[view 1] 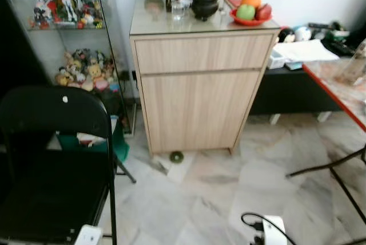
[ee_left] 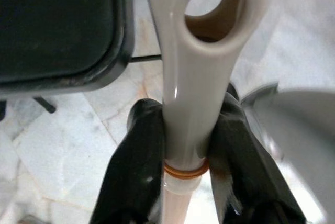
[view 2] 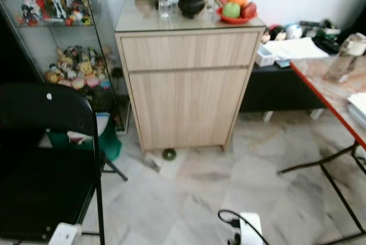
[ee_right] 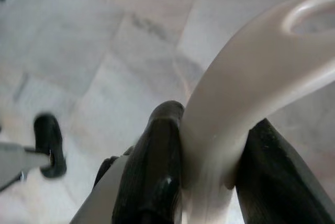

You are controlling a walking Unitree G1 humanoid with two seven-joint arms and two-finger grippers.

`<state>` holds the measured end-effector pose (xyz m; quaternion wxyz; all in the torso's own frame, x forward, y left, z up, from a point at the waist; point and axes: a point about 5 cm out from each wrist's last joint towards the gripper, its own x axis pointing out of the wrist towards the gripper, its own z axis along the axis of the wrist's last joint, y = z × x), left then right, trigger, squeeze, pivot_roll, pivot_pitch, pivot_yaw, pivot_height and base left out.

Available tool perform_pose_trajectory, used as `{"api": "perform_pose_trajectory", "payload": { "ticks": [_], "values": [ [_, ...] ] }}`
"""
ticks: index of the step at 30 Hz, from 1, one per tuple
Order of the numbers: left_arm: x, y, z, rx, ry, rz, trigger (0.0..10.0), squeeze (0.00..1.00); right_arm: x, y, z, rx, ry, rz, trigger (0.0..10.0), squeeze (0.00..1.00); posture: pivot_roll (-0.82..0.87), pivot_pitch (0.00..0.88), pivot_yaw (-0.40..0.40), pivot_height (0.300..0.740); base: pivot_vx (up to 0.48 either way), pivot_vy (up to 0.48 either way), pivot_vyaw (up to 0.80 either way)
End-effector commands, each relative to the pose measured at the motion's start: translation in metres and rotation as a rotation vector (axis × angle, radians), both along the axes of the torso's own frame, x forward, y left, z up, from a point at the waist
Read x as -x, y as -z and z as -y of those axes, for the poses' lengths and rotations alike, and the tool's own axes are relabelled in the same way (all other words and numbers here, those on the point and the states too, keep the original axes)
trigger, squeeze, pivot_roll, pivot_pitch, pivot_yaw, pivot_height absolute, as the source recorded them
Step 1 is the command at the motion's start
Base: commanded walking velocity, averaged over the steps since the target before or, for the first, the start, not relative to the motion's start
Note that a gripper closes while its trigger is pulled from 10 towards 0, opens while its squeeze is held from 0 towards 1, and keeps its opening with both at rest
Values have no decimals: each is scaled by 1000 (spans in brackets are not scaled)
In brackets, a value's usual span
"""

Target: Sweep floor

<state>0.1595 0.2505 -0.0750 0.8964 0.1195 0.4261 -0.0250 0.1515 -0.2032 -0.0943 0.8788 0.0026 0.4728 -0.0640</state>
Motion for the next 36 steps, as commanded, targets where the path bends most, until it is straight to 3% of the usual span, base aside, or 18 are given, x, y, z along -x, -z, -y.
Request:
{"api": "perform_pose_trajectory", "payload": {
  "ticks": [1,36],
  "values": [
    [14,8,3,30,-24,-53,10000,0,-1,0,0,-16,19,-2,10000,0,91,18,-3,740,-315,0,0],
    [19,10,4,40,-34,-75,10000,0,2,2,-6,-34,3,-22,10000,0,96,24,-1,740,-312,0,0]
  ]
}}
